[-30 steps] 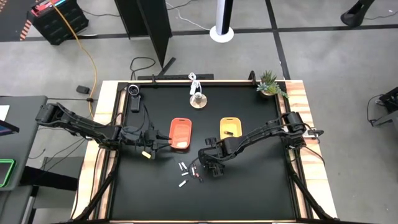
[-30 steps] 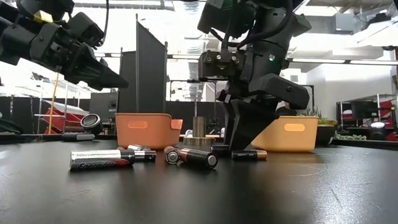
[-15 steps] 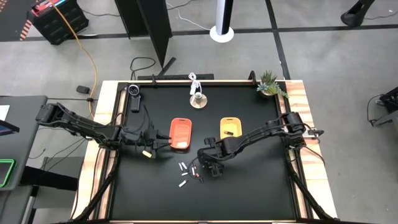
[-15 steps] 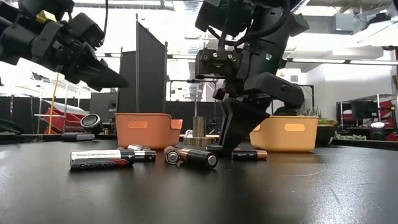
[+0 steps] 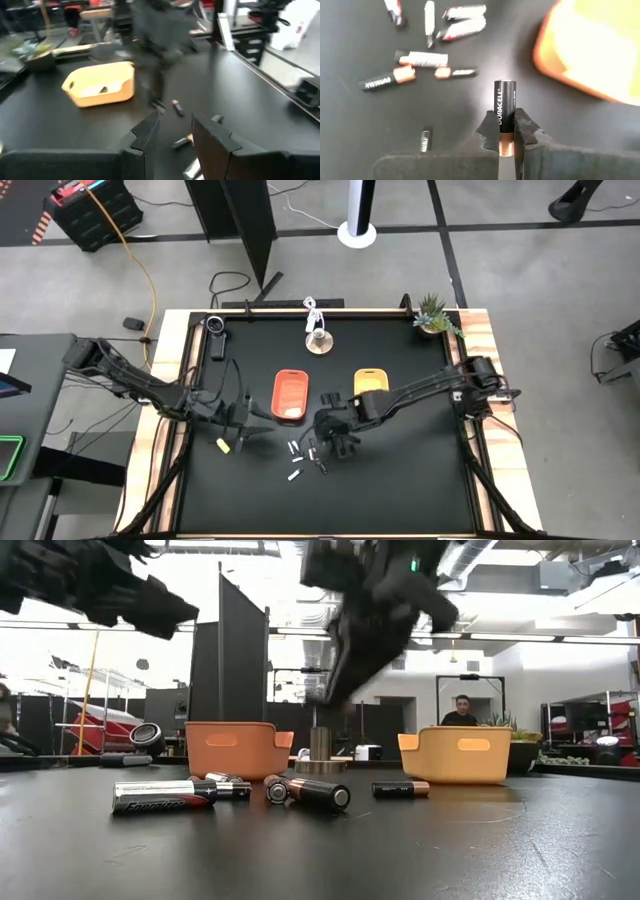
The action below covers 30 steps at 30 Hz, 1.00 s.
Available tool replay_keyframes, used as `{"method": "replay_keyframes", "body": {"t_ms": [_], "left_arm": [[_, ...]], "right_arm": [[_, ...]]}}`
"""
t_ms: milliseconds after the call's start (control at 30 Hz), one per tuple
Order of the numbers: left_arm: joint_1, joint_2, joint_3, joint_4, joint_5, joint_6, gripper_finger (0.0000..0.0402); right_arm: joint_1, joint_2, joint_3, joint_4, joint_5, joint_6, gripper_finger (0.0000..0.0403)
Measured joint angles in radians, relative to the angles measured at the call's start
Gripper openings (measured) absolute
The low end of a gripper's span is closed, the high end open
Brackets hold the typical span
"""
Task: Sort batteries
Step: Put the black battery into the yellow bin
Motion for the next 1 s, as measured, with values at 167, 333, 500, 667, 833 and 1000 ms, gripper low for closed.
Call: {"method": "replay_keyframes", "body": {"t_ms": [167, 333, 500, 667, 833, 1000], "left_arm": [[-0.067, 0.051, 0.070, -0.176, -0.059, -0.108, 0.0110], [-0.118, 0.181, 0.140, -0.261, -0.117, -0.291, 0.0110], [-0.160, 0.358, 0.245, -0.328, -0.118, -0.388, 0.0110], [-0.173, 0.527, 0.375, -0.448, -0.114, -0.441, 0.0110], [-0.173, 0.637, 0.466, -0.506, -0.089, -0.490, 0.0110], [-0.173, 0.702, 0.501, -0.498, -0.041, -0.556, 0.0110]], "right_arm": [[-0.034, -0.119, -0.003, -0.116, 0.056, 0.016, 0.0017], [-0.074, -0.204, -0.041, -0.279, 0.114, 0.090, 0.0017], [-0.127, -0.305, -0.228, -0.269, 0.115, 0.170, 0.0018], [-0.172, -0.398, -0.409, -0.157, 0.115, 0.213, 0.0020], [-0.205, -0.426, -0.483, -0.141, 0.114, 0.243, 0.0051], [-0.233, -0.426, -0.500, -0.117, 0.116, 0.254, 0.0130]]}}
